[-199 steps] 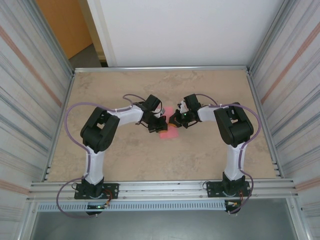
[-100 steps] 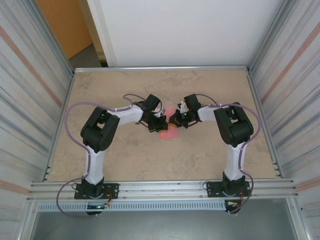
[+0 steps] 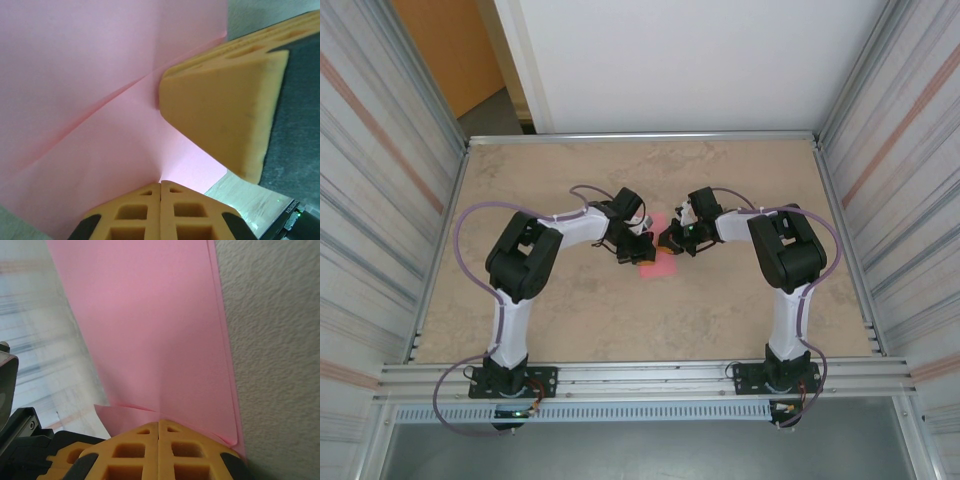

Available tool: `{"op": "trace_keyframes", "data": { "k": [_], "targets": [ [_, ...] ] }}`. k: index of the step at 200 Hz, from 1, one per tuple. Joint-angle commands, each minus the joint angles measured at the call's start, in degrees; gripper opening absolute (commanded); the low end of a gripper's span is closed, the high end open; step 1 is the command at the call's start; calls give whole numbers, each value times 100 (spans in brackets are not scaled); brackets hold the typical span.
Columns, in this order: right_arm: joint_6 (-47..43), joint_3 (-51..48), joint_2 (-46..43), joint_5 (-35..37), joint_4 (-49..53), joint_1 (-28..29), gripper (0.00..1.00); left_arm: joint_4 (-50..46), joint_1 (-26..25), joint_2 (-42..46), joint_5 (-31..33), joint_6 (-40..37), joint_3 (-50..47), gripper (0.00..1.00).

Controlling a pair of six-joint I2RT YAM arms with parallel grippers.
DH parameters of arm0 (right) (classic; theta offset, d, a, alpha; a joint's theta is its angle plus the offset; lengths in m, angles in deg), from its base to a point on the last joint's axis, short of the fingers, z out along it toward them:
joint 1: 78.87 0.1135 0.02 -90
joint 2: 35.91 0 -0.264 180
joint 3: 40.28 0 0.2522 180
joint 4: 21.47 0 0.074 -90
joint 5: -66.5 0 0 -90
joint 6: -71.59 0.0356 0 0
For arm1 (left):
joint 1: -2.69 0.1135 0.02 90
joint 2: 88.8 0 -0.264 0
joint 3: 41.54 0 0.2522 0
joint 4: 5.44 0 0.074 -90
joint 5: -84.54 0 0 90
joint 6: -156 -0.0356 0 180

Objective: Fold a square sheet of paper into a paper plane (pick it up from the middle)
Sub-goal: Fold the triangle a second time at the center of the table.

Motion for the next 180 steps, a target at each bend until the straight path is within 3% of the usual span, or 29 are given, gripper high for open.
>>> {"op": "trace_keyframes", "data": {
  "k": [1,122,180],
  "targets": [
    [-135,-186,522,884,727,-102,0,-452,34,-97,100,-363,141,0],
    [-167,-107,602,886,882,-145,0,-1129,70,-97,100,-1178,67,0],
    [-168,-102,618,886,898,-145,0,-1575,68,185,598,-1483,-333,0]
  ]
}}
